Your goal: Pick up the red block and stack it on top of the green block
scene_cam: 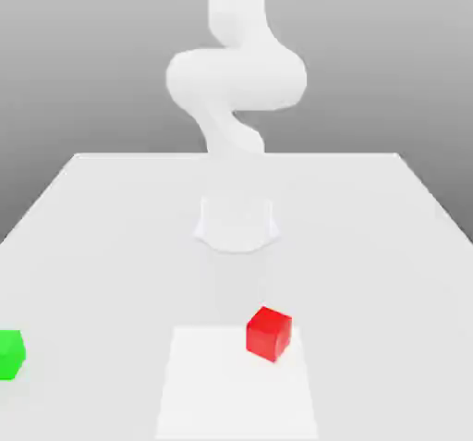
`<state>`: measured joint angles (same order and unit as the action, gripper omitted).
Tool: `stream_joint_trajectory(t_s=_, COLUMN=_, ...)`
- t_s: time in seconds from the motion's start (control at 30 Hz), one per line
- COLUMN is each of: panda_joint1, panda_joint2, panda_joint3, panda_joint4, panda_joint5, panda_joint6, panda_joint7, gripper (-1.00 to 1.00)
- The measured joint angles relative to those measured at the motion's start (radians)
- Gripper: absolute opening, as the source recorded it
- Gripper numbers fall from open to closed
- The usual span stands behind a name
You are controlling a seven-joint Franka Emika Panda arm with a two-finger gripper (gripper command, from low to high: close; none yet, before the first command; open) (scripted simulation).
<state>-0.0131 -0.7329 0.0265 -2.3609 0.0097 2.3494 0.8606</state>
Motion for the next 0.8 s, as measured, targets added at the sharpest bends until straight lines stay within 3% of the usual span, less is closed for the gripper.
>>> stream_joint_trajectory(t_s=0.53, panda_joint1=-0.070, panda_joint2=0.555, panda_joint3=0.195, panda_joint4=-0.468, panda_joint5=0.050, panda_joint6=0.398, panda_joint7=0.505, gripper=0.00)
stream_joint_trajectory(t_s=0.67, panda_joint1=-0.076, panda_joint2=0.751, panda_joint3=0.191, panda_joint4=-0.511, panda_joint5=-0.033, panda_joint6=0.548, panda_joint7=0.640, gripper=0.00)
stream_joint_trajectory(t_s=0.8, panda_joint1=0.003, panda_joint2=0.901, panda_joint3=0.083, panda_joint4=-0.493, panda_joint5=-0.157, panda_joint6=0.672, panda_joint7=0.734, gripper=0.00)
